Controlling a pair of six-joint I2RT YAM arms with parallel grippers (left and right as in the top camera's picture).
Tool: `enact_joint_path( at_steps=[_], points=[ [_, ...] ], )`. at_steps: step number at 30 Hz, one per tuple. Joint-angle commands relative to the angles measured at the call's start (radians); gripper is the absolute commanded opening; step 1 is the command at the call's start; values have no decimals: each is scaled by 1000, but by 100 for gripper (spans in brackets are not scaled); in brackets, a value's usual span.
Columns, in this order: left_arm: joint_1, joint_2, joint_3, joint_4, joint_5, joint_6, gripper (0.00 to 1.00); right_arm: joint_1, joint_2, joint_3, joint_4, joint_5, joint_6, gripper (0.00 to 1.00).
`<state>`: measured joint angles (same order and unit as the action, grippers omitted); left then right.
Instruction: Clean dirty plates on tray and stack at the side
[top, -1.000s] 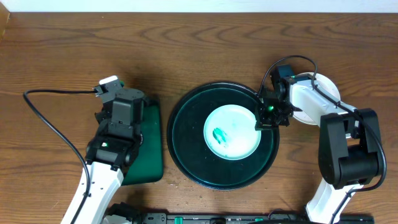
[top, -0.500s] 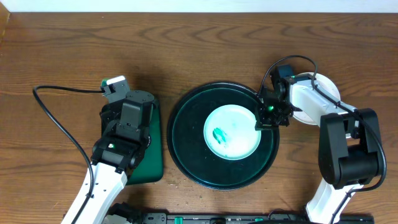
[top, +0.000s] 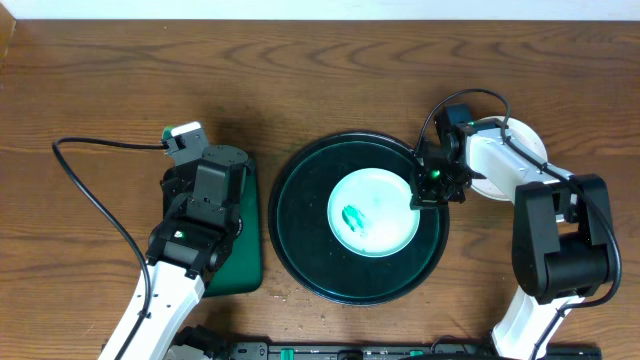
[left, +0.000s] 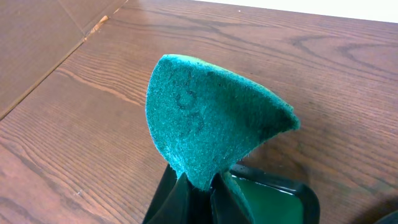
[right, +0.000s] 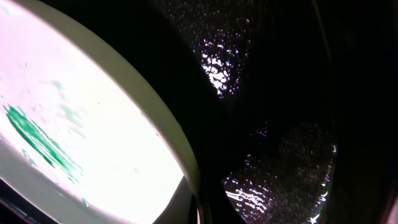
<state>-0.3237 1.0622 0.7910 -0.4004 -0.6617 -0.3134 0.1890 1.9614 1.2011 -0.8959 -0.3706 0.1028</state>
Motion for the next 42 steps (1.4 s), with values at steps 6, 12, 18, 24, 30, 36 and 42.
enact_joint_path(
  at_steps=[6, 12, 18, 24, 30, 36, 42],
  points=[
    [-3, -10, 5, 5, -39, 6, 7, 28, 37, -13, 18, 53, 3, 1],
    [-3, -10, 5, 4, -39, 6, 7, 28, 37, -13, 18, 52, 0, 1],
    [-3, -10, 5, 2, -39, 6, 7, 28, 37, -13, 18, 52, 0, 1],
    [-3, -9, 5, 2, -39, 6, 7, 28, 37, -13, 18, 52, 0, 1],
    [-3, 31, 5, -13, -7, -21, 7, 28, 37, -13, 25, 52, -4, 1],
    [-3, 148, 5, -69, 22, -112, 7, 28, 37, -13, 29, 52, -4, 1],
    [-3, 215, 5, -94, 96, -113, 7, 28, 37, -13, 30, 52, -7, 1]
  ],
)
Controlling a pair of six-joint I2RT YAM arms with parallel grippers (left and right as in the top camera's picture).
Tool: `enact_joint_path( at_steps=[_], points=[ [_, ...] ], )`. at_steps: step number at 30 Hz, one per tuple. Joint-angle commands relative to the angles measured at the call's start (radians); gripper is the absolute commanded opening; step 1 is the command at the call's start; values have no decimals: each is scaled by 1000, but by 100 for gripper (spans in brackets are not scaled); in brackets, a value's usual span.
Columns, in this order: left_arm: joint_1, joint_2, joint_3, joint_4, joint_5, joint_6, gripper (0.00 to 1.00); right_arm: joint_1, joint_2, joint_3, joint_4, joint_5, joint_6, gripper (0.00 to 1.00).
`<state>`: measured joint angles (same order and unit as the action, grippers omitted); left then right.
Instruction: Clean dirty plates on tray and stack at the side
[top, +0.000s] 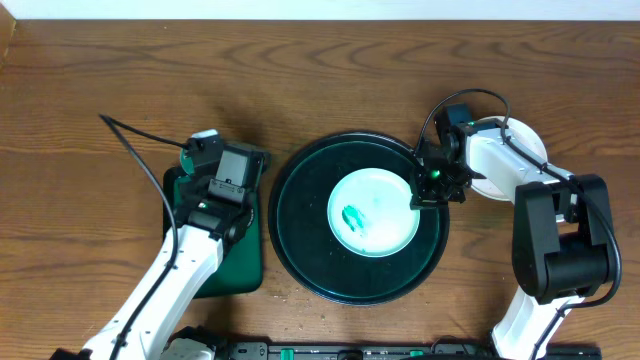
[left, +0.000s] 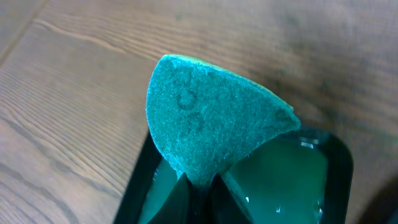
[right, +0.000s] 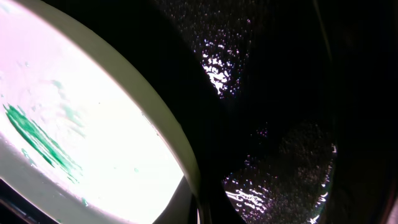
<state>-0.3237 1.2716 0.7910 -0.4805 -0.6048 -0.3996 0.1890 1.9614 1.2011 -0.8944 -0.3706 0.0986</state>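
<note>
A white plate (top: 373, 212) with a green smear (top: 353, 215) lies in the round black tray (top: 300, 240). My right gripper (top: 428, 188) is shut on the plate's right rim (right: 186, 168), which runs between its fingers in the right wrist view. Folded into a wedge, the green sponge (left: 211, 121) is pinched in my shut left gripper (left: 199, 190). It hangs just over the far end of the dark green basin (left: 336, 180), which holds green liquid. In the overhead view the left gripper (top: 215, 165) is at the basin's (top: 245, 270) top end.
A stack of white plates (top: 525, 140) sits at the right, partly under the right arm. The basin stands close to the tray's left edge. A black cable (top: 140, 150) trails over the table on the left.
My left gripper with the sponge was over bare table past the basin's far edge; now it is over the basin's liquid. The right gripper and plate have not moved.
</note>
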Motion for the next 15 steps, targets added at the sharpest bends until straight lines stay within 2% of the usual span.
enact_joint_path(
  at_steps=[1, 4, 15],
  points=[
    [-3, 7, 5, -31, 51, -43, 7, 28, 37, -13, 29, 52, -3, 1],
    [-3, 7, 5, -78, 51, -93, 8, 28, 37, -13, 27, 52, -3, 1],
    [-3, 7, 5, -110, 51, -93, 7, 28, 37, -13, 27, 52, -3, 1]
  ],
)
